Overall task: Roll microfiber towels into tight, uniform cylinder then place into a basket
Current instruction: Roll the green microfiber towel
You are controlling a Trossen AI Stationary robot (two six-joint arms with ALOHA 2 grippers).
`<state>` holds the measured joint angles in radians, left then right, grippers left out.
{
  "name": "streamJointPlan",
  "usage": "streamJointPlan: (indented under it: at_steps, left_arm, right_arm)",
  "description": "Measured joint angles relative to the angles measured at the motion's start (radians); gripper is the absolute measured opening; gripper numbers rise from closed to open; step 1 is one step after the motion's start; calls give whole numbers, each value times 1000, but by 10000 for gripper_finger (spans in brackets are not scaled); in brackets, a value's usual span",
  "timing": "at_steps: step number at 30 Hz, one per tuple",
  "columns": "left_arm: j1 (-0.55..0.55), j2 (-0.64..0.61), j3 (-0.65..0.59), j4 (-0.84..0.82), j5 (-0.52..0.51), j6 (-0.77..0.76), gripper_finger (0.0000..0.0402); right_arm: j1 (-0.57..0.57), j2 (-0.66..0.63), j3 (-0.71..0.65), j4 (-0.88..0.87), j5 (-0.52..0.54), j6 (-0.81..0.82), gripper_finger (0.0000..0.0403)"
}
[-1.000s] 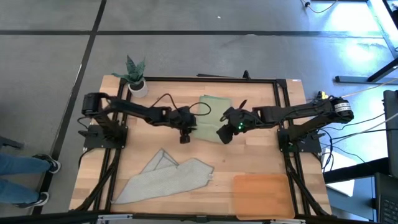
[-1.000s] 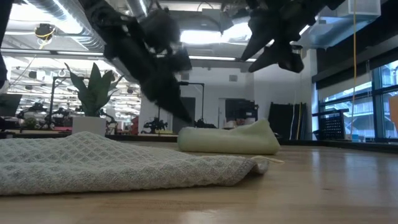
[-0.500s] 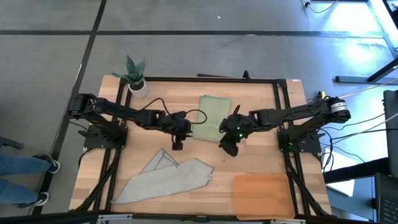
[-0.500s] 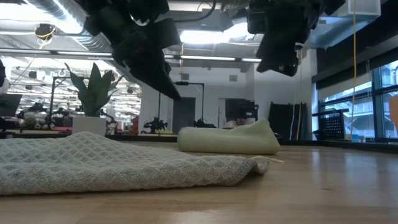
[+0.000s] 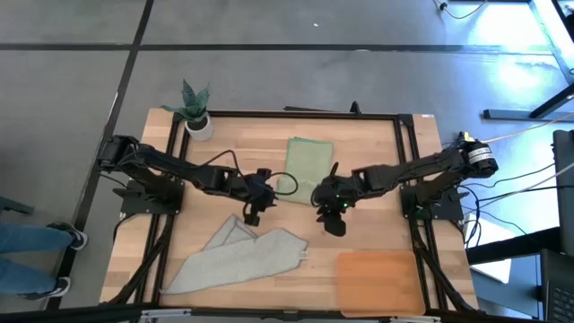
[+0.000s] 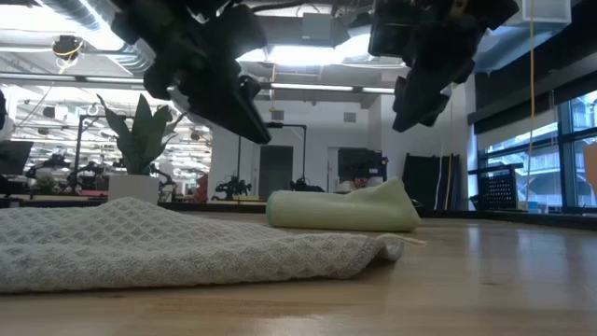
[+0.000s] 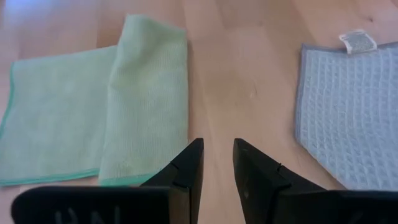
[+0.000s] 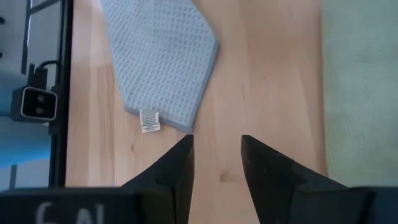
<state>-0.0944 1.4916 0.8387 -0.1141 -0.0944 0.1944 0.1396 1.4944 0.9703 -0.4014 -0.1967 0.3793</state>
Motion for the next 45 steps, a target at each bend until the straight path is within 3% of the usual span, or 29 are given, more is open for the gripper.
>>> streamJointPlan:
  at_steps: [10,17,22,30,37,45]
  left_arm:
    - [-34,-6,0,87,-35,-8,78]
    - [-21,-5,0,84,-19,-89,78]
    - [-14,50,-2,87,-20,-60,78]
    - [-21,155,-1,109,-127,23,78]
    - [-39,172,12,126,-135,18,78]
    - [-77,165,62,127,-259,42,60]
  right_arm:
    - [2,0,0,1,-15,-45,137]
    - [2,0,0,0,-8,-48,181]
    - [2,28,0,-4,71,-103,206]
    - [2,112,0,1,182,-156,204]
    - [2,157,0,10,173,-175,202]
    - [3,157,0,19,168,-175,201]
